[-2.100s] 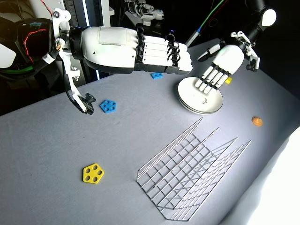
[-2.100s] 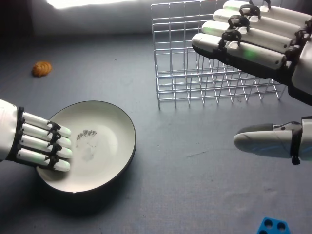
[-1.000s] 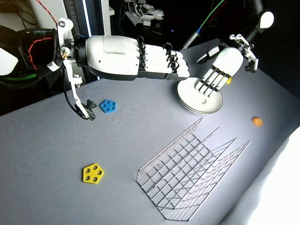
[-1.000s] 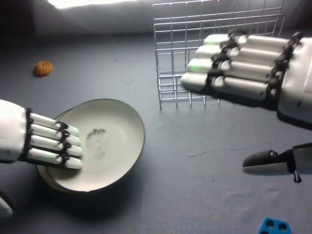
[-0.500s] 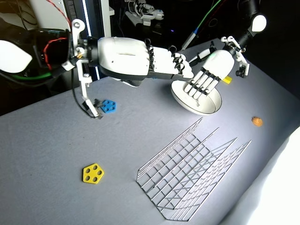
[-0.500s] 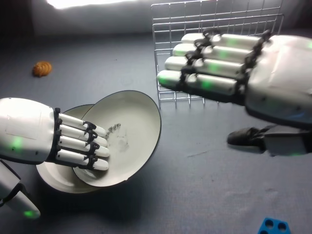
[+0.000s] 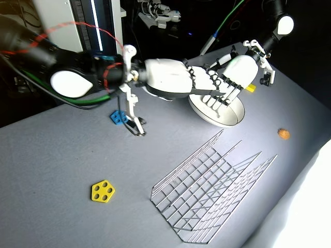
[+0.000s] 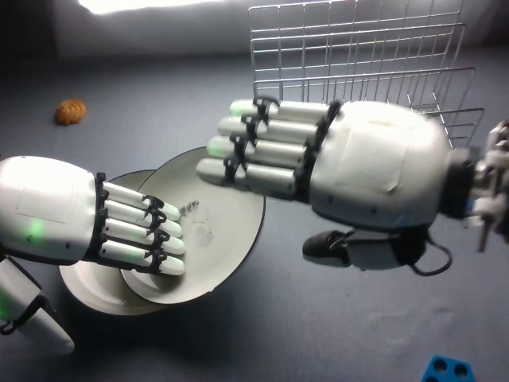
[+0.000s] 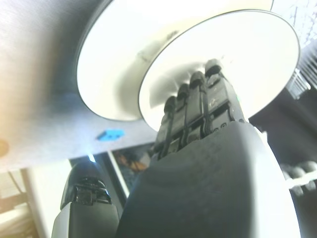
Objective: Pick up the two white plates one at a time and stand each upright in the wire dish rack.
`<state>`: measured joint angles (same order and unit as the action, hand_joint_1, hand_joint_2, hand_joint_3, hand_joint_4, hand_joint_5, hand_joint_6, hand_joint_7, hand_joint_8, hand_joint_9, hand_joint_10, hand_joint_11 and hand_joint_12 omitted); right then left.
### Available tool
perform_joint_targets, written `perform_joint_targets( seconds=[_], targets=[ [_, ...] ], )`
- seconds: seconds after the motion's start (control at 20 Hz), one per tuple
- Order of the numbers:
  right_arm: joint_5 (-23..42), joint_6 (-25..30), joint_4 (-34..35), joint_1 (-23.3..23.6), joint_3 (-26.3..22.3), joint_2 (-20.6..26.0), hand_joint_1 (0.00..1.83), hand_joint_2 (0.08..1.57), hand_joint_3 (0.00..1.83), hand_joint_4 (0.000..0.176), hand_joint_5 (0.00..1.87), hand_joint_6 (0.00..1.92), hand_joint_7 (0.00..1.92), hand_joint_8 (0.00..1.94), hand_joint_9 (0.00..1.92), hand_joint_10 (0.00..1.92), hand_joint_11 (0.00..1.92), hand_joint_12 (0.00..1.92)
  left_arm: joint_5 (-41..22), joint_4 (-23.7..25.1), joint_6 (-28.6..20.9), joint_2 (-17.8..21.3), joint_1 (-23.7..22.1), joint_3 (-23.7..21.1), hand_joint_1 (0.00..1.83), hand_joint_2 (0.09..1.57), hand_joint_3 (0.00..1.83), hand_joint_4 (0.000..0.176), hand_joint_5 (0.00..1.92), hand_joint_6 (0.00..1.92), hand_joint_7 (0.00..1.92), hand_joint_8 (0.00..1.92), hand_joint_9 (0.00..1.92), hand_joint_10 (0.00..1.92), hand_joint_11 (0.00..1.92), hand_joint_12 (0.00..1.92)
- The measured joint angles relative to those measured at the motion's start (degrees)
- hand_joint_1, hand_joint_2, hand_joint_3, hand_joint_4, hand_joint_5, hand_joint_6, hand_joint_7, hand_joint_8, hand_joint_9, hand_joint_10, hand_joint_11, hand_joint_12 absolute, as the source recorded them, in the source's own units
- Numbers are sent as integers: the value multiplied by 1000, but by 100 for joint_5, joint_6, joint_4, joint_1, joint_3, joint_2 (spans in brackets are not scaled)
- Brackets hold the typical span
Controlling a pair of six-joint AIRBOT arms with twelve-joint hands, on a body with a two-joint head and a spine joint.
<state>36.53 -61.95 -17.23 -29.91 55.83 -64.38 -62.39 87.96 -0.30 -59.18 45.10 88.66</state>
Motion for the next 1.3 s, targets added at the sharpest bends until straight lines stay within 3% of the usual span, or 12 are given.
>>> perform_joint_targets(
  seconds=[0.15, 0.45, 0.5, 0.55, 0.75, 0.95, 1.15, 1.3],
  targets=[
    [-184, -26, 37, -11, 348, -393, 987, 1117, 0, 0, 0, 0, 0, 0, 0, 0, 0, 0, -4, -28, -2, 0, 0, -15, 0, 1100, 3, 0, 0, 0, 0, 0, 0, 0, 21, 16],
    [142, -205, 26, -109, 660, -909, 1035, 1118, 0, 0, 0, 0, 0, 0, 0, 0, 10, 5, 20, -35, -17, 0, 0, -59, 0, 1103, 4, 0, 0, 0, 0, 0, 0, 0, 16, 17],
    [243, -205, 22, -109, 710, -960, 1048, 1124, 0, 0, 47, 0, 23, 5, 4, 0, 1, 146, 22, -35, -17, 0, 0, -66, 0, 1105, 4, 0, 5, 2, 7, 3, 0, 0, 23, 21],
    [339, -227, 22, -109, 772, -1016, 1109, 1086, 0, 0, 132, 15, 108, 12, 75, 22, 0, 440, 24, -39, -17, 0, 0, -72, 0, 1109, 6, 0, 2, 0, 4, 1, 0, 0, 23, 21],
    [409, -262, 31, -109, 1080, -1283, 1092, 1106, 0, 0, 229, 25, 216, 18, 183, 53, 0, 909, 28, -46, -20, 0, 0, -87, 0, 1105, 3, 0, 0, 0, 0, 0, 0, 0, 14, 20],
    [439, -345, 46, -214, 1257, -1491, 1094, 1116, 1, 0, 248, 19, 268, 20, 247, 72, 0, 1068, 24, -33, -22, 0, -24, -87, 0, 1112, 6, 0, 9, 3, 12, 5, 13, 5, 39, 34],
    [474, -345, 70, -221, 1432, -1683, 1141, 1123, 2, 0, 403, 58, 458, 49, 440, 159, 0, 1342, 26, -31, -24, 0, -24, -87, 0, 1111, 4, 0, 5, 0, 2, 0, 0, 0, 18, 29],
    [612, -348, 175, -221, 1582, -1797, 1191, 1130, 1, 0, 630, 86, 658, 41, 551, 238, 53, 1450, 24, -35, -26, 0, -24, -87, 0, 1106, 1, 0, 0, 0, 0, 0, 0, 0, 21, 34]
  ],
)
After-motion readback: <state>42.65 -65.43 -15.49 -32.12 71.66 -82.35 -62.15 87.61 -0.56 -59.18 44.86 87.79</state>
